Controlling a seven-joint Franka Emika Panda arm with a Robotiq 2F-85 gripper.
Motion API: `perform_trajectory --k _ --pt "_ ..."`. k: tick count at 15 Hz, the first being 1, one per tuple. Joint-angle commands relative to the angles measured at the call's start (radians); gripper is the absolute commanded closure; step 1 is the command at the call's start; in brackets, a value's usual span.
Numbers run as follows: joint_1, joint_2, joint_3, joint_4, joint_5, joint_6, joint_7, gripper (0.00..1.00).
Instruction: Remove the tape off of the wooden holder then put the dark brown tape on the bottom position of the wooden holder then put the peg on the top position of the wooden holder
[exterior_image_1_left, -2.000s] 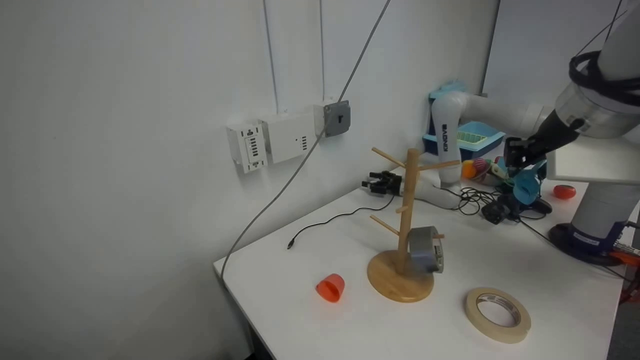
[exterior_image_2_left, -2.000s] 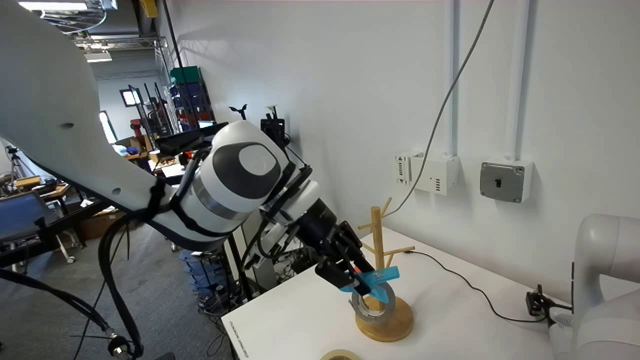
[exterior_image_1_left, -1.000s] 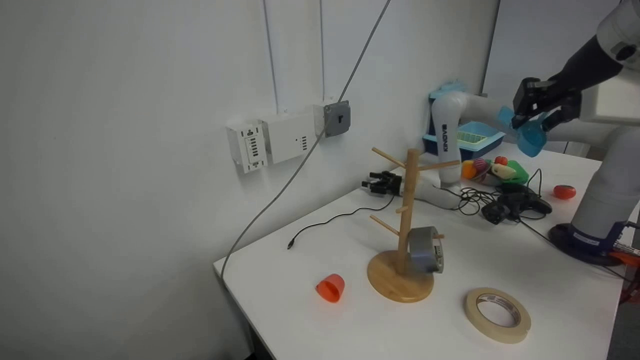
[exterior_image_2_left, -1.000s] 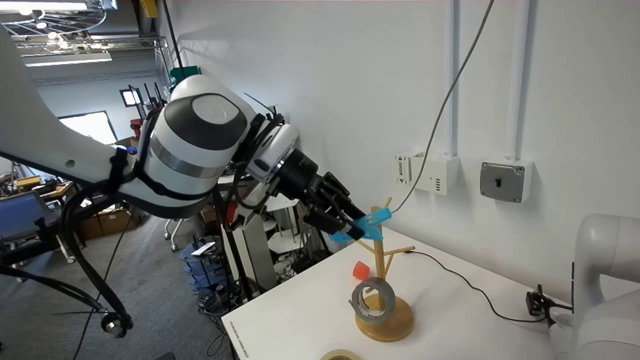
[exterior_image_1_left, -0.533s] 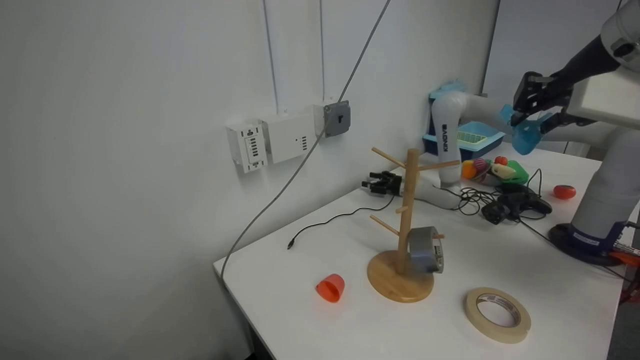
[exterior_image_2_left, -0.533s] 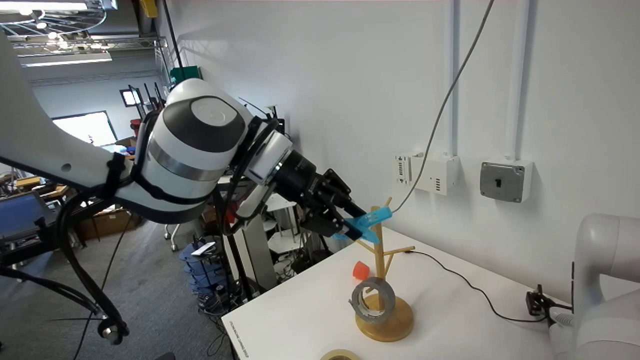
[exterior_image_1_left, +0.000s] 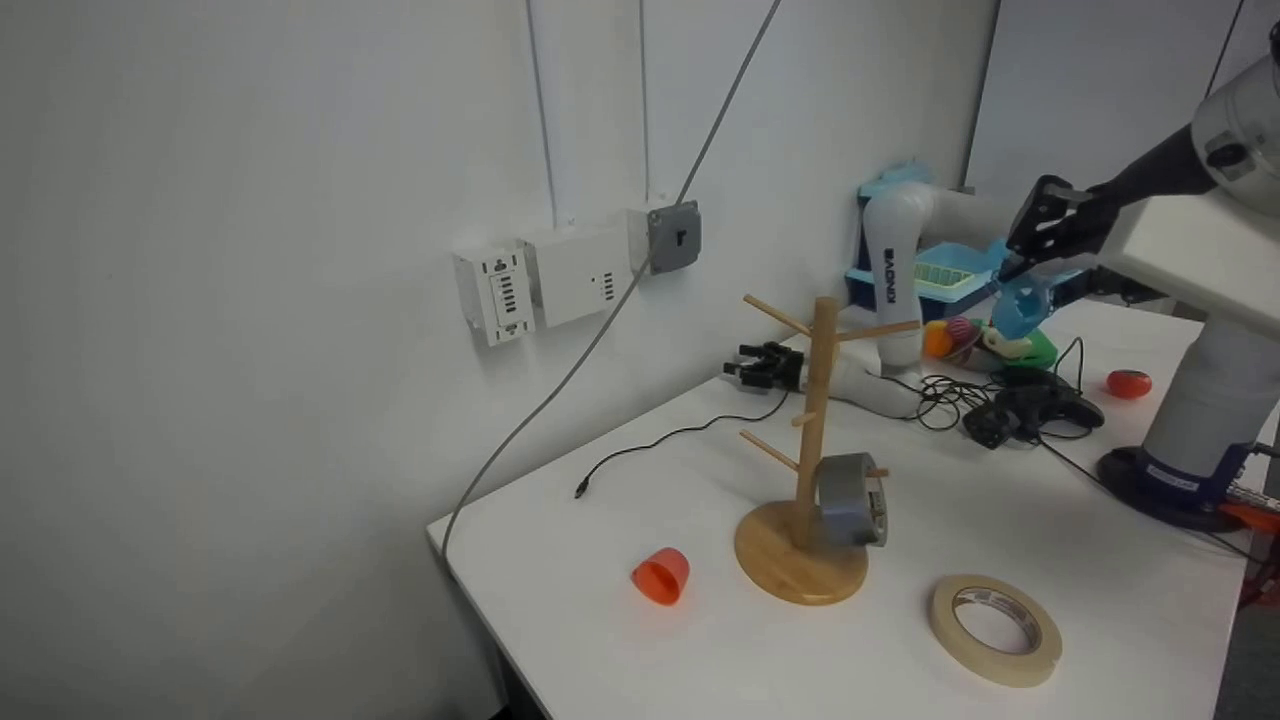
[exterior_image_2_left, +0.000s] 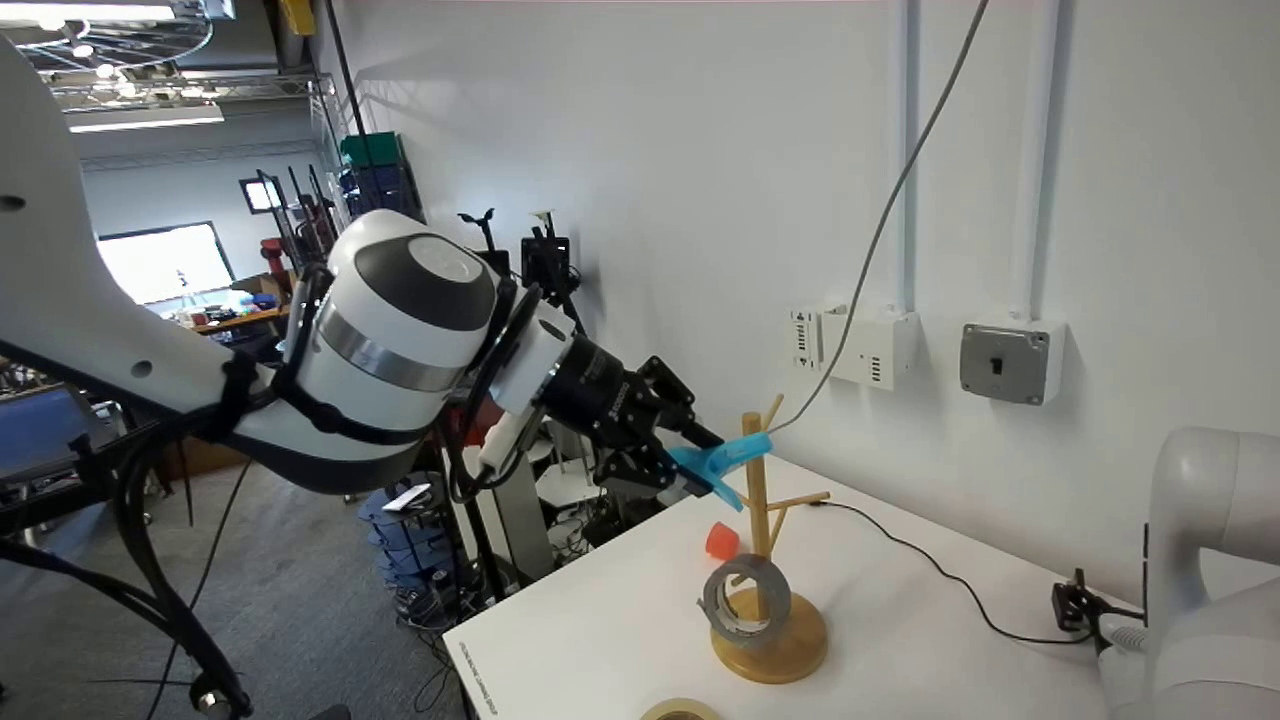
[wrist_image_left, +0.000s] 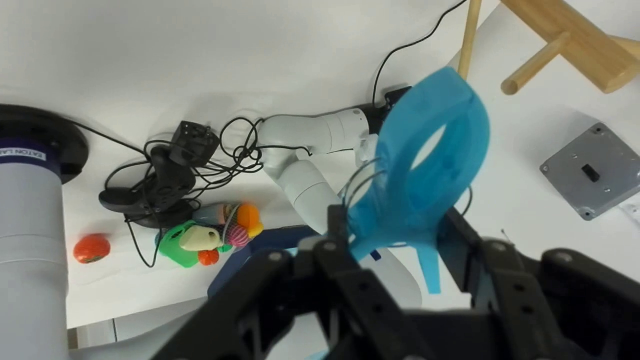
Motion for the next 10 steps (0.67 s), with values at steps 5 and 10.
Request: perform_trajectory --k 5,10 --pt "-0.012 0.048 -0.017 0.019 -0.116 0.077 0.169 0.77" --pt "-0.010 0.044 -0.038 0.012 -0.092 0.109 0.123 0.77"
